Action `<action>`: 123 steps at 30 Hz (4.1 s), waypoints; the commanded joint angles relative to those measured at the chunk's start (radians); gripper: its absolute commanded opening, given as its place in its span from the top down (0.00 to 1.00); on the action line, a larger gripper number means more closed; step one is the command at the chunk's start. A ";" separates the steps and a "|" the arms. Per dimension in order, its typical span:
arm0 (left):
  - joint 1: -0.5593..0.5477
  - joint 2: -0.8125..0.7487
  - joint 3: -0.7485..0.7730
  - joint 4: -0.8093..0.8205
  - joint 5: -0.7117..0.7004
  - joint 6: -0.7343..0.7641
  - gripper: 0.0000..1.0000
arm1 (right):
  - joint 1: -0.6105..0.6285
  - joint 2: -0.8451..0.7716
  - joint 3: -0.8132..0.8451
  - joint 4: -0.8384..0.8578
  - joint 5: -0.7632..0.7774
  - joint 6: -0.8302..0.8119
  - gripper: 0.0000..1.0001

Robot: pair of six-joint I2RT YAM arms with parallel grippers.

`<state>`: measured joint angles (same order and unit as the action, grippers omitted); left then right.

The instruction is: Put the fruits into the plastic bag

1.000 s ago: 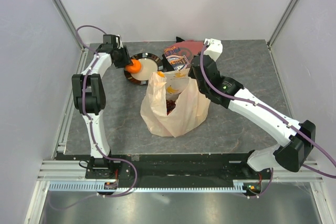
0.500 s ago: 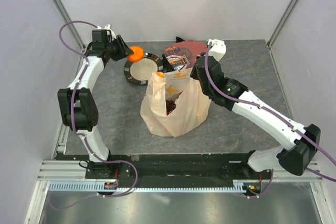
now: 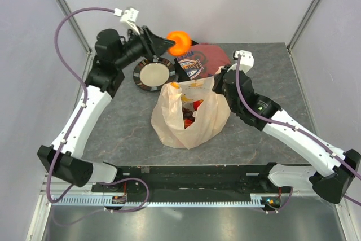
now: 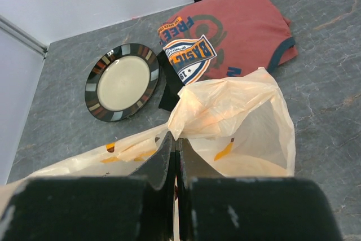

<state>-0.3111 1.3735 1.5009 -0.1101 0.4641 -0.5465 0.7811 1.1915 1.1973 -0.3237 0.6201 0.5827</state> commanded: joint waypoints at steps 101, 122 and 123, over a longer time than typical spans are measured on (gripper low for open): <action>-0.649 -0.541 -0.372 -0.442 -0.572 -0.082 0.09 | -0.005 -0.207 -0.157 -0.025 -0.045 0.118 1.00; -0.131 -0.280 -0.211 -0.163 -0.150 -0.098 0.98 | -0.003 -0.147 0.249 -0.049 0.064 -0.257 1.00; -0.122 -0.268 -0.203 -0.165 -0.144 -0.092 0.98 | -0.006 -0.141 0.254 -0.048 0.070 -0.265 1.00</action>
<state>-0.4633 1.0824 1.2053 -0.3431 0.1997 -0.6300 0.7803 1.0336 1.3754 -0.4042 0.6277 0.4206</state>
